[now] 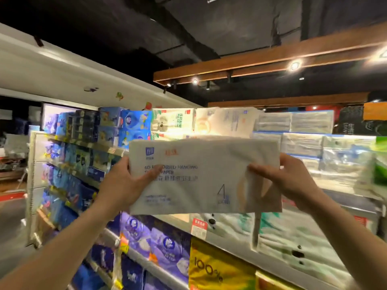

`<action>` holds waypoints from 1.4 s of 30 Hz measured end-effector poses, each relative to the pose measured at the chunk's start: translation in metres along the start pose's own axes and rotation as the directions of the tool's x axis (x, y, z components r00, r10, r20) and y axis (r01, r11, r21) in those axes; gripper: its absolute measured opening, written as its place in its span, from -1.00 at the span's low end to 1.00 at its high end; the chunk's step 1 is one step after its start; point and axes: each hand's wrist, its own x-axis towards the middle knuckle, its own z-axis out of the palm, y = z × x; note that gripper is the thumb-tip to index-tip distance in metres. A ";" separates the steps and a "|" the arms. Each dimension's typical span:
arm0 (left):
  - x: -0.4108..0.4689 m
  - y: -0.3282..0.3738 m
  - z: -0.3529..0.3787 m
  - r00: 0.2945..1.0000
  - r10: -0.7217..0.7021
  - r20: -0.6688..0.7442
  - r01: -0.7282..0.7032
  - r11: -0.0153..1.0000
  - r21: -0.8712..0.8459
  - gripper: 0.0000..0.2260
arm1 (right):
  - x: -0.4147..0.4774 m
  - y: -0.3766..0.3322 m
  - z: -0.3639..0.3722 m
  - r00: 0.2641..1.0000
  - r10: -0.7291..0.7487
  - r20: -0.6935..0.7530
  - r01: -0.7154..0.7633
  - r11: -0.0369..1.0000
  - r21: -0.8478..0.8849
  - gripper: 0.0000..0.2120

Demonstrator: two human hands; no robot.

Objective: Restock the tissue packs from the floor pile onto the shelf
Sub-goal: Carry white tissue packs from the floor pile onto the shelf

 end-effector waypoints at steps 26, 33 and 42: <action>0.493 -0.042 0.241 0.901 0.385 0.202 -0.303 0.889 -0.343 -0.63 | 0.384 0.069 0.082 0.922 0.026 -0.386 -0.110 0.974 -0.199 -0.65; 0.525 -0.081 0.279 0.900 0.398 0.179 -0.361 0.910 -0.206 -0.62 | 0.415 0.110 0.105 0.907 0.105 -0.407 -0.235 0.930 -0.283 -0.67; 0.512 -0.093 0.266 0.894 0.440 0.081 -0.439 0.898 -0.032 -0.18 | 0.378 0.094 0.124 0.882 0.120 -0.456 -0.371 0.773 -0.515 -0.19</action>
